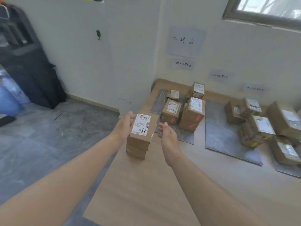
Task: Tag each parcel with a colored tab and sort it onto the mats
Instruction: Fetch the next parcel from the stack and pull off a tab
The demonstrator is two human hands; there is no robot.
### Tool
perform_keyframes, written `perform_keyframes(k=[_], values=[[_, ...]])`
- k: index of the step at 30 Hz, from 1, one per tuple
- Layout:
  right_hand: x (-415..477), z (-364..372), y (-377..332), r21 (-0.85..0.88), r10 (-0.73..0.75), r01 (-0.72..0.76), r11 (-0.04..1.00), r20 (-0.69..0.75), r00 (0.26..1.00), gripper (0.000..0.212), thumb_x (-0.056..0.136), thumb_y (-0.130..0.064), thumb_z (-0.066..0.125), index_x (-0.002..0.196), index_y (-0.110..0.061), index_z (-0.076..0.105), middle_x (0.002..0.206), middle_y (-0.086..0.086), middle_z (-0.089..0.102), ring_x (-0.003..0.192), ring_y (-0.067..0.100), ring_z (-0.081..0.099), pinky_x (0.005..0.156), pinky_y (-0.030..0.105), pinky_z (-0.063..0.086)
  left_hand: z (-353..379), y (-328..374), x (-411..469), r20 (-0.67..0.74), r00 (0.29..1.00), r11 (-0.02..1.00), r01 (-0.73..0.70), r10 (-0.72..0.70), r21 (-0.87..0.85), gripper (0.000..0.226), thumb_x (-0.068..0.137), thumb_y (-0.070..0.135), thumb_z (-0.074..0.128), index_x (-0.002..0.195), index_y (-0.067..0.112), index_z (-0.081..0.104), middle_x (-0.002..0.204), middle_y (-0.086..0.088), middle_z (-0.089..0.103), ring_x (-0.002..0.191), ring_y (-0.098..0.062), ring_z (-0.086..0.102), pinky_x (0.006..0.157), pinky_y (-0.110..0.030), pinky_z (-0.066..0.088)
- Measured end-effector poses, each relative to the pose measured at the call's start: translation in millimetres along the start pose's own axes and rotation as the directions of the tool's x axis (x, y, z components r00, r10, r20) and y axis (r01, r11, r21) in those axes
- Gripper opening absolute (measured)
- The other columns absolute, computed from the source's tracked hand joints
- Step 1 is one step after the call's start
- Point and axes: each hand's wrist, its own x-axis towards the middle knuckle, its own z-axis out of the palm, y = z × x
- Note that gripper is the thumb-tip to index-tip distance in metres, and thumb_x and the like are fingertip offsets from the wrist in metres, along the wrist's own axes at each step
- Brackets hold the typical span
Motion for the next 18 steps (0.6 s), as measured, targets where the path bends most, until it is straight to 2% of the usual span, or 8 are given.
perform_keyframes(k=[2,5,7,10,13,14,16,18], values=[[21.8,3.0,9.1,-0.016,0.025,-0.025,1.0,0.028,0.999,0.038,0.11,-0.04,0.037,0.124,-0.021,0.067,0.128,-0.006,0.064,0.123,0.016,0.057,0.109,0.035,0.041,0.5,-9.5,18.9,-0.018,1.0,1.0,0.012,-0.011,0.018,0.049,0.108,0.042,0.026,0.139,0.017,0.055,0.125,0.01,0.054,0.119,-0.009,0.047,0.098,-0.026,0.03],[50.3,10.0,23.8,-0.019,0.069,-0.068,0.997,0.047,0.996,0.03,0.111,-0.035,0.038,0.104,-0.028,0.066,0.099,-0.023,0.063,0.09,-0.009,0.06,0.076,0.012,0.042,-1.8,-26.9,48.1,-0.052,0.998,0.999,0.034,-0.033,0.027,0.049,0.107,0.042,0.026,0.14,0.018,0.053,0.136,0.008,0.05,0.137,-0.014,0.039,0.108,-0.03,0.026],[59.6,14.3,34.6,-0.039,0.094,-0.091,0.995,0.067,0.993,0.032,0.111,-0.033,0.037,0.109,-0.025,0.068,0.095,-0.026,0.065,0.075,-0.021,0.058,0.065,0.008,0.04,-5.7,-40.1,63.3,-0.055,0.997,0.998,0.058,-0.056,0.036,0.052,0.106,0.045,0.026,0.144,0.021,0.051,0.149,0.006,0.046,0.144,-0.015,0.034,0.116,-0.035,0.022],[76.0,25.6,50.6,-0.072,0.117,-0.113,0.991,0.058,0.991,0.034,0.11,-0.03,0.036,0.111,-0.028,0.07,0.097,-0.027,0.07,0.081,-0.018,0.06,0.068,0.009,0.041,-11.7,-55.7,83.7,-0.039,0.994,0.994,0.102,-0.1,0.049,0.054,0.104,0.05,0.026,0.147,0.025,0.047,0.156,0.007,0.039,0.146,-0.011,0.03,0.12,-0.037,0.019],[90.7,42.3,63.6,-0.091,0.14,-0.137,0.986,0.026,0.99,0.036,0.108,-0.038,0.036,0.115,-0.029,0.07,0.108,-0.021,0.073,0.1,-0.004,0.064,0.087,0.024,0.048,-18.1,-64.9,102.6,-0.02,0.989,0.988,0.146,-0.145,0.041,0.054,0.104,0.05,0.028,0.149,0.025,0.044,0.158,0.005,0.037,0.146,-0.012,0.031,0.119,-0.036,0.02],[93.4,47.3,66.9,-0.085,0.151,-0.149,0.985,0.012,0.988,0.037,0.108,-0.039,0.036,0.116,-0.028,0.07,0.109,-0.019,0.073,0.102,0.0,0.064,0.093,0.029,0.048,-19.4,-67.6,107.8,-0.014,0.986,0.985,0.168,-0.168,0.038,0.054,0.104,0.05,0.029,0.149,0.023,0.044,0.156,0.004,0.04,0.144,-0.014,0.034,0.119,-0.036,0.023],[94.6,55.4,68.0,-0.067,0.17,-0.171,0.983,-0.017,0.985,0.032,0.109,-0.038,0.036,0.115,-0.03,0.066,0.106,-0.022,0.069,0.099,-0.002,0.059,0.092,0.03,0.044,-20.2,-72.6,116.0,0.014,0.98,0.98,0.197,-0.198,0.026,0.05,0.105,0.047,0.028,0.141,0.022,0.052,0.143,0.007,0.055,0.132,-0.014,0.048,0.112,-0.033,0.033],[93.2,62.5,67.3,-0.053,0.172,-0.175,0.983,-0.042,0.984,0.032,0.109,-0.039,0.037,0.119,-0.029,0.066,0.109,-0.021,0.068,0.101,-0.002,0.058,0.091,0.029,0.041,-19.9,-72.9,118.5,0.056,0.977,0.978,0.203,-0.205,0.044,0.044,0.107,0.044,0.025,0.113,0.028,0.066,0.105,0.023,0.073,0.108,-0.009,0.059,0.096,-0.03,0.04]])
